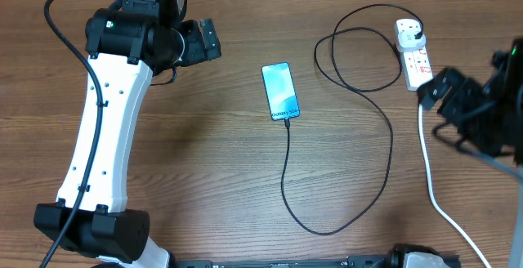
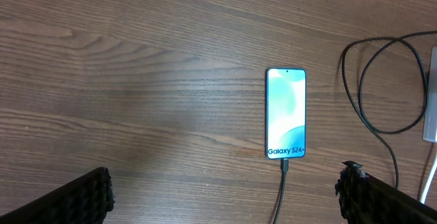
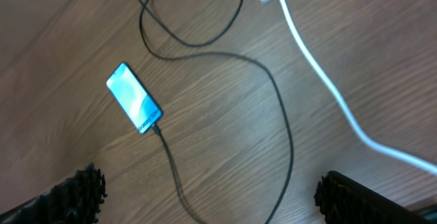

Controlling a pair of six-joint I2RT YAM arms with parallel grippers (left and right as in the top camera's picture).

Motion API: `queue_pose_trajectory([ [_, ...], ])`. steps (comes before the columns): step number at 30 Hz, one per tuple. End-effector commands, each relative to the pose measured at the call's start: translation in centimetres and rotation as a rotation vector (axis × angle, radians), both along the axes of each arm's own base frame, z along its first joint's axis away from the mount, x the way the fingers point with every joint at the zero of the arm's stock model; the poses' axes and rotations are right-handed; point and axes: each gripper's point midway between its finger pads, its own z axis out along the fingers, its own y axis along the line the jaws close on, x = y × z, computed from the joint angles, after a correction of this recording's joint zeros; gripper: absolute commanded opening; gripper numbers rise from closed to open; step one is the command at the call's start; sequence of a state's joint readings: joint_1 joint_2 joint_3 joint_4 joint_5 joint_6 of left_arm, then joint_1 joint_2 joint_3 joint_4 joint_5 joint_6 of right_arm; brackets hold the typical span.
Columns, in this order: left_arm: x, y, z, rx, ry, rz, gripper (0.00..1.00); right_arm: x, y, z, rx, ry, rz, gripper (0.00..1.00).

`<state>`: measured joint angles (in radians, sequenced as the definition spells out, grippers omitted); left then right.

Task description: Plug charger to phone and switch on socket

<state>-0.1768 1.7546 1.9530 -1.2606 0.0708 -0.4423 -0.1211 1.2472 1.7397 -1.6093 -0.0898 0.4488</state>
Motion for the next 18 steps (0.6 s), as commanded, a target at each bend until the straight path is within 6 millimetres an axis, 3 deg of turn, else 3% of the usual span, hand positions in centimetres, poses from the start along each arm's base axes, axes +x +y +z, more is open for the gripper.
queue_pose_trajectory([
  [1, 0.0, -0.4, 0.3, -0.008, -0.006, -0.003, 1.00, -2.3, 1.0, -0.2, 0.044, -0.033, -0.048, 1.00],
  [8, 0.0, -0.4, 0.3, -0.008, -0.006, -0.003, 1.00, -6.8, 2.2, -3.4, 0.134, 0.108, -0.107, 1.00],
  [18, 0.0, -0.4, 0.3, -0.008, -0.006, -0.003, 1.00, -6.5, 2.8, -4.0, 0.166, 0.139, -0.090, 1.00],
])
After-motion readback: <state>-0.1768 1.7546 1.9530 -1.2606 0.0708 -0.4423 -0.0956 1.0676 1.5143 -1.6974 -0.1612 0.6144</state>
